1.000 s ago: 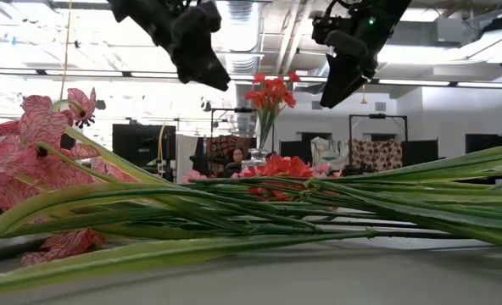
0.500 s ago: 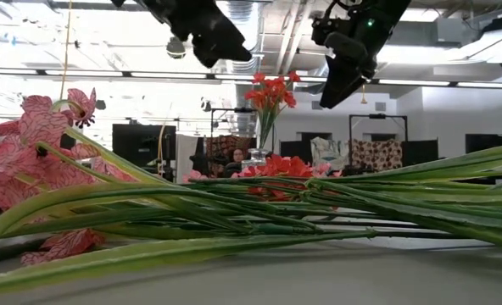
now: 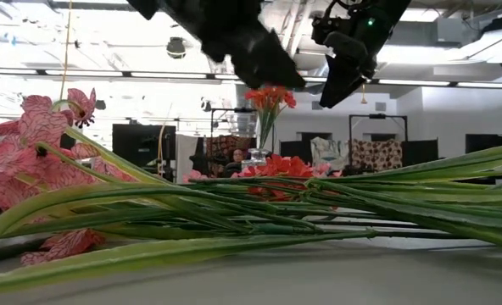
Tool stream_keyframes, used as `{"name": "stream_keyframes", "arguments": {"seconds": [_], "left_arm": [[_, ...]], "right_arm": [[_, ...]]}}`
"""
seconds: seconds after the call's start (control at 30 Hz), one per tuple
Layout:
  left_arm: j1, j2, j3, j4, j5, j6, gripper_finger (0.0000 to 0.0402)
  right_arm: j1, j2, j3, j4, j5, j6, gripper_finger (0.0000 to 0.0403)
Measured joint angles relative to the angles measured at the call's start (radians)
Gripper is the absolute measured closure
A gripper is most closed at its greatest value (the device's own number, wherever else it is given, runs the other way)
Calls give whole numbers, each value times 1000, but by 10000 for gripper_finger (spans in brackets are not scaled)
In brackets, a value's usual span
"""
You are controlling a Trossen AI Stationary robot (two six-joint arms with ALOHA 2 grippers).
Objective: Sort flowers into vase by color
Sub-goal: Put the bottom red flowers into the transparent vase
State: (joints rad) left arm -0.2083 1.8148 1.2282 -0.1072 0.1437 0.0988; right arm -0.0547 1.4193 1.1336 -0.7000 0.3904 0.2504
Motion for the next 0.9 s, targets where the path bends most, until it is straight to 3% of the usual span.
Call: {"name": "stream_keyframes", "arguments": {"seconds": [0.53, 0.9], "left_arm": [[-88, 289, 325, -272, 0, 146, 230], [-83, 314, 341, -304, -21, 140, 230]], "right_arm": [[2, -1, 4, -21, 0, 3, 173], [3, -1, 4, -33, 0, 3, 173]]}}
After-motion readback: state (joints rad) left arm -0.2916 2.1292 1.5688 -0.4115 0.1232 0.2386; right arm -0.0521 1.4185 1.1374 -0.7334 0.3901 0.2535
